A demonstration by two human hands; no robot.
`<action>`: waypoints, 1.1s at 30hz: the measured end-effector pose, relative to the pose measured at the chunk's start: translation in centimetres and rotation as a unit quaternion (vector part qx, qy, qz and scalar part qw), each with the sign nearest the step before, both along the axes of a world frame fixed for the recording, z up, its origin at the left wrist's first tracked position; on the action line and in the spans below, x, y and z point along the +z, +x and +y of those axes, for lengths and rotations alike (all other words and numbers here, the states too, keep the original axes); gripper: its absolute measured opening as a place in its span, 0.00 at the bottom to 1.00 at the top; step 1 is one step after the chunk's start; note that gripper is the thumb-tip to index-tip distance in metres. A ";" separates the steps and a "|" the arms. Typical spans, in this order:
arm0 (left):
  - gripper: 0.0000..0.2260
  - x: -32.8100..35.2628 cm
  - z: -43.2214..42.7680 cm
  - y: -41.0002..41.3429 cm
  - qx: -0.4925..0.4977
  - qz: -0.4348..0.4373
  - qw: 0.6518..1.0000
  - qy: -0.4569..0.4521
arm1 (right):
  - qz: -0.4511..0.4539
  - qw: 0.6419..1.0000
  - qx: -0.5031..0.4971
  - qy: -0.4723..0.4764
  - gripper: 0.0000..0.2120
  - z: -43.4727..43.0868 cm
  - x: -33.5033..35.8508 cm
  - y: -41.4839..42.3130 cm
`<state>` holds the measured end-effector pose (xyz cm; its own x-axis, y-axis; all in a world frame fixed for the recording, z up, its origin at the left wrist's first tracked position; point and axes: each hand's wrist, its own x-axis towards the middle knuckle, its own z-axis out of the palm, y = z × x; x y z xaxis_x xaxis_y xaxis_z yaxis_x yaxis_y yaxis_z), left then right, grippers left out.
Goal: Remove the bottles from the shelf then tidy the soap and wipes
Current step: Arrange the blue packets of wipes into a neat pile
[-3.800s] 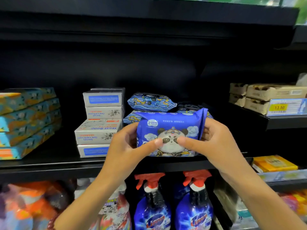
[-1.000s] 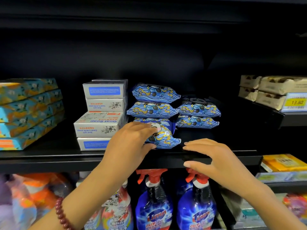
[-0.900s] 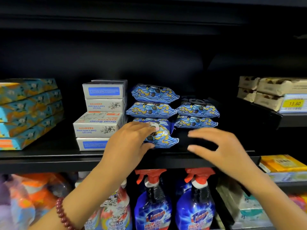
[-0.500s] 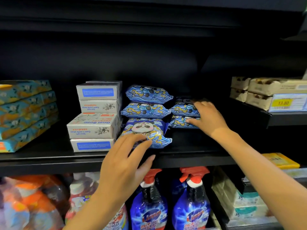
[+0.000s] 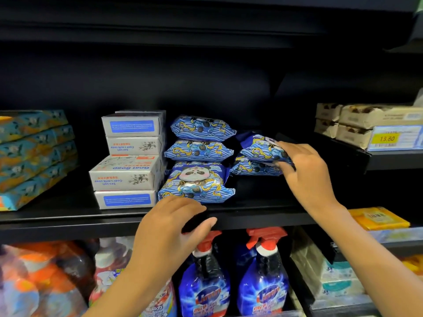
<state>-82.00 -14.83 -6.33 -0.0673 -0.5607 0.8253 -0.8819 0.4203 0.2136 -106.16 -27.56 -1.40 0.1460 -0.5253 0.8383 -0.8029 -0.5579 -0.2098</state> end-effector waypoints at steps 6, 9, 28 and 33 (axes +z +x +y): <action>0.13 6.0 1.7 -1.7 -0.149 0.329 0.922 0.142 | -0.010 0.969 0.074 -0.234 0.14 5.2 0.2 1.2; 0.15 8.8 1.3 -2.4 -0.214 0.408 0.854 0.241 | 0.041 0.949 0.102 -0.297 0.11 7.6 0.8 3.0; 0.20 7.5 1.2 1.3 -0.287 0.357 0.878 0.139 | -0.236 0.871 0.381 0.200 0.27 9.1 4.1 5.9; 0.33 8.4 1.2 3.4 -0.261 0.306 0.880 0.252 | -0.178 0.885 0.412 0.123 0.22 9.8 3.2 6.4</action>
<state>-78.59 -13.66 2.07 -0.0534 -0.8907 0.4514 -0.2521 0.4494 0.8570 -99.72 -17.77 1.77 0.3148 -0.5362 0.7832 -0.0037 -0.8259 -0.5639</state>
